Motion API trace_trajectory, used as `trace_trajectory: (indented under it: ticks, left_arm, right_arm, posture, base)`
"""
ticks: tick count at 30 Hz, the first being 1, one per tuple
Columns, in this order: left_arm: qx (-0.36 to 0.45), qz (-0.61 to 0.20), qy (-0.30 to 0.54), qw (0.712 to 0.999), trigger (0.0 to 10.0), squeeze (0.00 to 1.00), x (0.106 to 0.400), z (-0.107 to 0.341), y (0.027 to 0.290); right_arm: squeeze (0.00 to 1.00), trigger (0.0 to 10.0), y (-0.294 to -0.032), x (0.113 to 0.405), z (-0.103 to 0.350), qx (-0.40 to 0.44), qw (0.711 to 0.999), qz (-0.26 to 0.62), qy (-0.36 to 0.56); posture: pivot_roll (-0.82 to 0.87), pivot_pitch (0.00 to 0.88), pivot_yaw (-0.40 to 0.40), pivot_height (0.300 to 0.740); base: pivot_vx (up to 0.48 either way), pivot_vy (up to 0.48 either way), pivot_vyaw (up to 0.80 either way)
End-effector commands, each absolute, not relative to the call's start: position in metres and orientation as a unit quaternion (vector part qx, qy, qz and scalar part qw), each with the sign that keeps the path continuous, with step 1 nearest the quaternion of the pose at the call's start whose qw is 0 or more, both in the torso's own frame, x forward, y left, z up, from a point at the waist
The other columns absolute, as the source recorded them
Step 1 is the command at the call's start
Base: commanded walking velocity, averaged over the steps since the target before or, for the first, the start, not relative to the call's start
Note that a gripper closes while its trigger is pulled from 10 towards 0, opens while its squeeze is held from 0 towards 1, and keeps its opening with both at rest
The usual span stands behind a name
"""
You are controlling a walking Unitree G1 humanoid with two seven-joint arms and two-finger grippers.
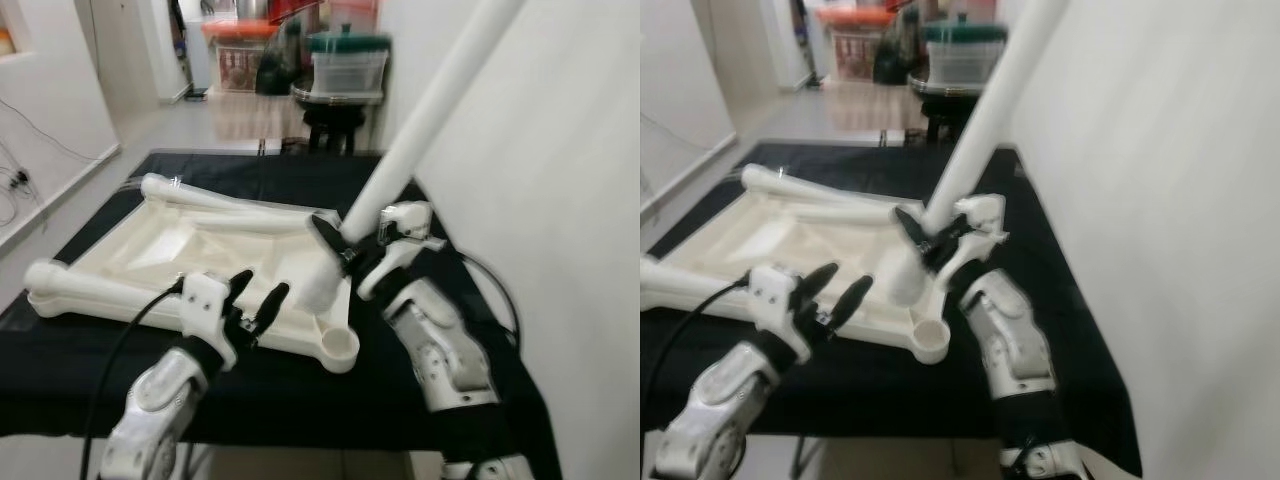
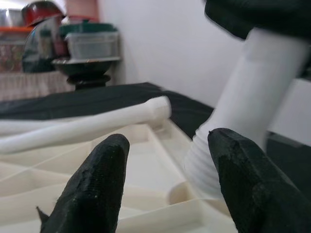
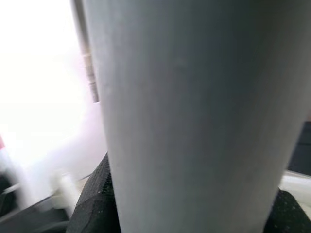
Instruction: Building children table
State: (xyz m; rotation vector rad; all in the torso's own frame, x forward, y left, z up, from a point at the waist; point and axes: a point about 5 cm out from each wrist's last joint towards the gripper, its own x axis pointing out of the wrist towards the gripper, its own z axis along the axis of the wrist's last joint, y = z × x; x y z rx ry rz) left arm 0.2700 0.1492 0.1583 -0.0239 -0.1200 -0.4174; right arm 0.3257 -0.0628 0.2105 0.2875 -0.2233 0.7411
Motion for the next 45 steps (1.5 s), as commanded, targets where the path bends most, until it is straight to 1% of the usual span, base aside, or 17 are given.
trace_trajectory:
  ticks: [1,15,16,17,18,20,24,27,31,34,35,36,37,39,41,44,45]
  left_arm:
    - [-0.015,-0.217,-0.058,0.974,10.0,0.00,0.270,0.159,0.144]
    - [0.007,-0.240,-0.022,0.971,10.0,0.00,0.260,0.143,0.133]
    - [0.021,-0.235,-0.014,0.972,10.0,0.00,0.255,0.138,0.134]
    - [0.021,-0.235,-0.014,0.972,10.0,0.00,0.255,0.138,0.134]
    - [0.023,-0.229,-0.013,0.973,10.0,0.00,0.253,0.137,0.136]
    - [0.023,-0.221,-0.015,0.975,10.0,0.00,0.251,0.138,0.138]
    - [0.025,-0.215,-0.010,0.976,10.0,0.00,0.247,0.138,0.143]
    - [0.035,-0.255,0.013,0.966,10.0,0.00,0.231,0.131,0.140]
    - [0.050,-0.283,0.027,0.957,10.0,0.00,0.220,0.125,0.137]
    - [0.049,-0.359,0.054,0.931,10.0,0.00,0.191,0.120,0.125]
    - [0.049,-0.380,0.059,0.922,10.0,0.00,0.182,0.122,0.121]
    - [0.049,-0.380,0.059,0.922,10.0,0.00,0.182,0.122,0.121]
    - [0.050,-0.405,0.063,0.911,10.0,0.00,0.171,0.126,0.117]
    - [0.050,-0.413,0.065,0.907,10.0,0.00,0.167,0.128,0.116]
    - [0.058,-0.425,0.074,0.900,10.0,0.00,0.158,0.130,0.115]
    - [0.059,-0.438,0.085,0.893,10.0,0.00,0.151,0.132,0.115]
    - [0.058,-0.443,0.090,0.890,10.0,0.00,0.145,0.134,0.116]
  right_arm:
    - [0.00,10.0,-0.072,0.327,0.214,0.126,0.920,0.352,-0.117]
    - [0.00,10.0,-0.068,0.317,0.205,0.095,0.904,0.404,-0.100]
    - [0.00,10.0,-0.073,0.310,0.199,0.077,0.887,0.445,-0.089]
    - [0.00,10.0,-0.073,0.310,0.199,0.077,0.887,0.445,-0.089]
    - [0.00,10.0,-0.077,0.306,0.196,0.072,0.873,0.476,-0.080]
    - [0.00,10.0,-0.080,0.300,0.195,0.072,0.858,0.504,-0.074]
    - [0.00,10.0,-0.086,0.293,0.190,0.074,0.835,0.543,-0.054]
    - [0.00,10.0,-0.088,0.292,0.184,0.084,0.820,0.565,-0.040]
    - [0.00,10.0,-0.088,0.294,0.182,0.093,0.811,0.577,-0.035]
    - [0.00,10.0,-0.090,0.304,0.179,0.084,0.793,0.603,-0.021]
    - [0.00,10.0,-0.090,0.306,0.182,0.081,0.777,0.624,-0.022]
    - [0.00,10.0,-0.090,0.306,0.182,0.081,0.777,0.624,-0.022]
    - [0.00,10.0,-0.089,0.307,0.191,0.079,0.748,0.658,-0.028]
    - [0.00,10.0,-0.088,0.307,0.195,0.079,0.740,0.668,-0.031]
    - [0.00,10.0,-0.084,0.310,0.202,0.063,0.728,0.681,-0.041]
    - [0.00,10.0,-0.080,0.316,0.206,0.044,0.723,0.688,-0.049]
    - [0.00,10.0,-0.077,0.317,0.209,0.040,0.721,0.690,-0.053]
  posture:
    - [0.05,0.000,-0.042,0.740]
    - [0.05,0.000,-0.037,0.740]
    - [0.06,0.000,-0.040,0.740]
    - [0.06,0.000,-0.040,0.740]
    - [0.06,0.000,-0.042,0.740]
    - [0.06,0.000,-0.042,0.740]
    - [0.07,0.000,-0.046,0.740]
    - [0.06,0.000,-0.042,0.740]
    - [0.06,0.000,-0.038,0.740]
    - [0.08,0.000,-0.041,0.740]
    - [0.09,0.007,-0.044,0.740]
    - [0.09,0.007,-0.044,0.740]
    - [0.09,0.054,-0.047,0.740]
    - [0.09,0.054,-0.047,0.740]
    - [0.10,0.114,-0.044,0.740]
    - [0.11,0.123,-0.044,0.740]
    - [0.12,0.162,-0.038,0.740]
  base:
    - [0.285,0.000,0.00]
    - [0.020,0.000,0.00]
    - [0.000,0.000,0.00]
    - [0.000,0.000,0.00]
    - [0.000,0.000,0.00]
    - [0.000,0.000,0.00]
    - [0.000,0.000,0.00]
    - [0.000,0.000,0.00]
    - [0.000,0.000,0.00]
    - [0.000,0.000,0.00]
    - [0.000,0.000,0.00]
    - [0.000,0.000,0.00]
    - [0.000,0.000,0.00]
    - [0.000,0.000,0.00]
    - [0.000,0.000,0.00]
    - [0.000,0.000,0.00]
    - [0.000,0.000,0.00]
